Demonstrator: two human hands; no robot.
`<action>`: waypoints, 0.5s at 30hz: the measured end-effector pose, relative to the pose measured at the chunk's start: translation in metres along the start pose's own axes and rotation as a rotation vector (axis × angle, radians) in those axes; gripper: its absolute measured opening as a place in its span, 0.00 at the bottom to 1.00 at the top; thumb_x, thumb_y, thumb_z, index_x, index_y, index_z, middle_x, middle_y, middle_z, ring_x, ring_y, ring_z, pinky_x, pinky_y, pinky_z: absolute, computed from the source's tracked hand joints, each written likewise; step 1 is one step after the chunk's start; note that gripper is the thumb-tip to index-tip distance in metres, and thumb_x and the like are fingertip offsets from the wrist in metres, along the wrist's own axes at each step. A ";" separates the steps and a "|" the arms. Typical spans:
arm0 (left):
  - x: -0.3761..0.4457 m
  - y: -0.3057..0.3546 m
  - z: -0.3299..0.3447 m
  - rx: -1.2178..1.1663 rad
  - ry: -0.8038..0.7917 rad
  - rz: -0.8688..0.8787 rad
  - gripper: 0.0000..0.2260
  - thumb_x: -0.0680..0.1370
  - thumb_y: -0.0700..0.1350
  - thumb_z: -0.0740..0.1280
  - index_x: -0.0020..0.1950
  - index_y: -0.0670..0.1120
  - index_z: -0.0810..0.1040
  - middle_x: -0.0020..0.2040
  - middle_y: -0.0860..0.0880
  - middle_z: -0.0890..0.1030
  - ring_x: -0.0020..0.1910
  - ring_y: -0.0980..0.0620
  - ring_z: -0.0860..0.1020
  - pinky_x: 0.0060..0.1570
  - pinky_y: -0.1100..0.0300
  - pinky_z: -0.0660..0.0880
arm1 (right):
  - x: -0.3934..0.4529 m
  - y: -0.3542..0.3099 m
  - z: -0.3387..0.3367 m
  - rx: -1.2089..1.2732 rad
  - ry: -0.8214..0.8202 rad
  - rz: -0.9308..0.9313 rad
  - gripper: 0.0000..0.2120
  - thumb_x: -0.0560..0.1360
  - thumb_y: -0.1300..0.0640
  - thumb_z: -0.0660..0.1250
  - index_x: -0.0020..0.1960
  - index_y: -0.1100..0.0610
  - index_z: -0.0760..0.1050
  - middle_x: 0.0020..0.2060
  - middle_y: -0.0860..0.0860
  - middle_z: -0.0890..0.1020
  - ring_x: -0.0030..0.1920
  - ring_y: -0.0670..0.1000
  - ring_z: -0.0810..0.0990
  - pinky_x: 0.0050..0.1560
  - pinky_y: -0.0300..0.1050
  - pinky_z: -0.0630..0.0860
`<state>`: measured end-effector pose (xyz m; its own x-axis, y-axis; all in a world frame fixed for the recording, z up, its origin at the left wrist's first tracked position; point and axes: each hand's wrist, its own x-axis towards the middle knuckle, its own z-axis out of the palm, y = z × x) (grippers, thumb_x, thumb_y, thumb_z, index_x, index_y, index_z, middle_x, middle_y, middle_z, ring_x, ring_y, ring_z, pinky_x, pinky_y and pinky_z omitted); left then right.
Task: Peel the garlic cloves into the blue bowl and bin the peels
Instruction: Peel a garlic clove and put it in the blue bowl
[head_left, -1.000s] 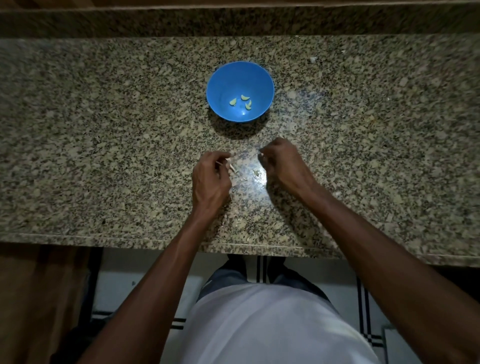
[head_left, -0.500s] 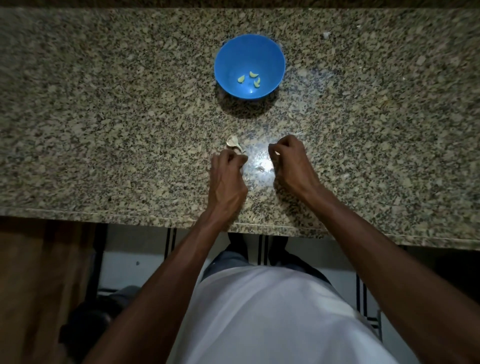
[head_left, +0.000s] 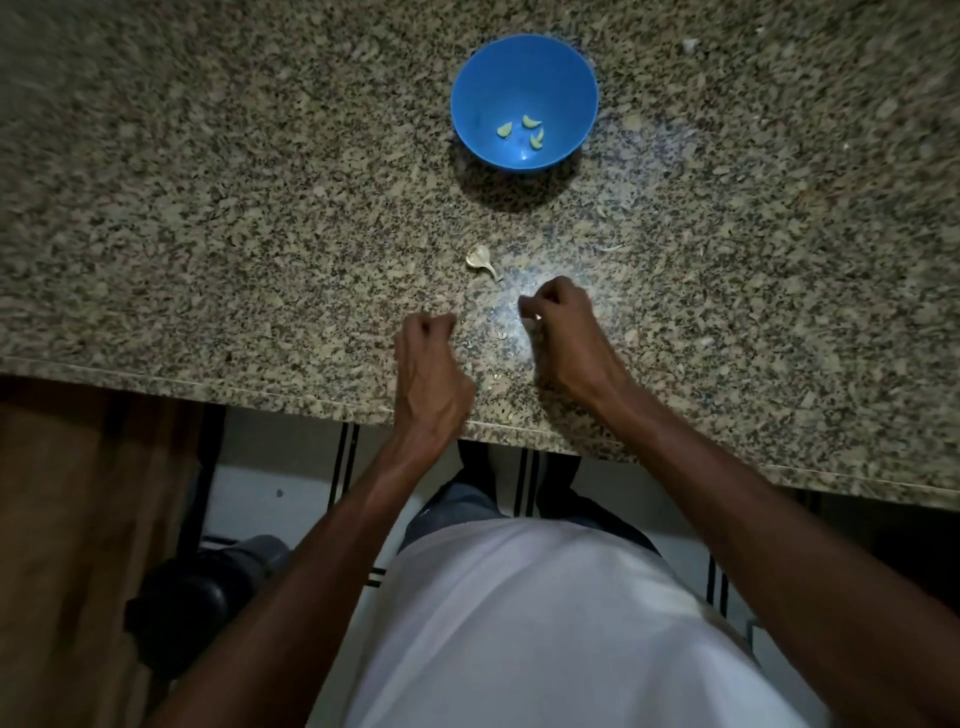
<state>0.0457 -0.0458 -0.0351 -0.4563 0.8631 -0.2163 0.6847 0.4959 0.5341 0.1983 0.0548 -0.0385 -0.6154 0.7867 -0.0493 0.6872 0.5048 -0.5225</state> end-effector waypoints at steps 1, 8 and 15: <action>-0.005 0.006 0.005 -0.044 -0.018 0.013 0.25 0.76 0.28 0.62 0.73 0.41 0.72 0.66 0.43 0.68 0.66 0.47 0.69 0.59 0.54 0.76 | -0.003 -0.006 0.006 0.024 -0.006 -0.048 0.11 0.85 0.52 0.62 0.56 0.60 0.73 0.50 0.58 0.78 0.45 0.55 0.75 0.42 0.51 0.75; -0.012 0.021 0.013 -0.244 0.154 -0.050 0.22 0.77 0.27 0.61 0.68 0.44 0.77 0.60 0.52 0.71 0.60 0.55 0.73 0.51 0.81 0.68 | -0.006 0.001 -0.010 0.112 -0.043 0.036 0.08 0.82 0.67 0.64 0.56 0.65 0.82 0.51 0.57 0.77 0.50 0.54 0.75 0.45 0.35 0.73; -0.011 0.013 0.015 -0.039 -0.016 -0.061 0.28 0.74 0.27 0.63 0.73 0.42 0.73 0.69 0.42 0.68 0.69 0.44 0.66 0.61 0.61 0.68 | -0.002 -0.005 0.003 0.080 -0.132 -0.115 0.10 0.84 0.55 0.63 0.58 0.61 0.76 0.53 0.59 0.77 0.47 0.54 0.74 0.45 0.46 0.74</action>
<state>0.0685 -0.0476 -0.0382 -0.4869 0.8330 -0.2627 0.6329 0.5437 0.5511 0.1949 0.0495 -0.0384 -0.7373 0.6690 -0.0941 0.5795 0.5546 -0.5971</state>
